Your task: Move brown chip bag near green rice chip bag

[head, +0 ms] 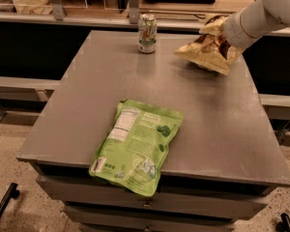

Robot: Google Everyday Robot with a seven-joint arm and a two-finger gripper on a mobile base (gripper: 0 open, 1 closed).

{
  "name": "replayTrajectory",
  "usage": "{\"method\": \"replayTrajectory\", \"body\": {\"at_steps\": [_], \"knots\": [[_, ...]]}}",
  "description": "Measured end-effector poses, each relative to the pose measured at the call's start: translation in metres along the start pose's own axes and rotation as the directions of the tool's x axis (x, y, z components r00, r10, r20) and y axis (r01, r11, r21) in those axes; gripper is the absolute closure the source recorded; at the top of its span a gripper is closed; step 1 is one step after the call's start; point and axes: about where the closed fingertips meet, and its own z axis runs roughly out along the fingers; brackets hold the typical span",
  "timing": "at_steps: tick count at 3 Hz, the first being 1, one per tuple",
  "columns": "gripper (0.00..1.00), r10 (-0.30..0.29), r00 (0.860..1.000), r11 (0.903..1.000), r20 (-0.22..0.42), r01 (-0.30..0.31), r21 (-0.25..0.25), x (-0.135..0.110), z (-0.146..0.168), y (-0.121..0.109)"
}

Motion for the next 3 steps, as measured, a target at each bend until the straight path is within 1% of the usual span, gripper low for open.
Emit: {"method": "replayTrajectory", "body": {"at_steps": [1, 2, 3], "knots": [[0.57, -0.007, 1.0, 1.0, 0.009, 0.007, -0.007, -0.0038, 0.0055, 0.0017], [0.8, -0.009, 1.0, 0.9997, 0.01, 0.009, -0.022, -0.0057, 0.0086, 0.0032], [1.0, 0.042, 0.997, 0.999, 0.066, -0.043, 0.012, -0.0049, 0.0063, 0.0042]]}}
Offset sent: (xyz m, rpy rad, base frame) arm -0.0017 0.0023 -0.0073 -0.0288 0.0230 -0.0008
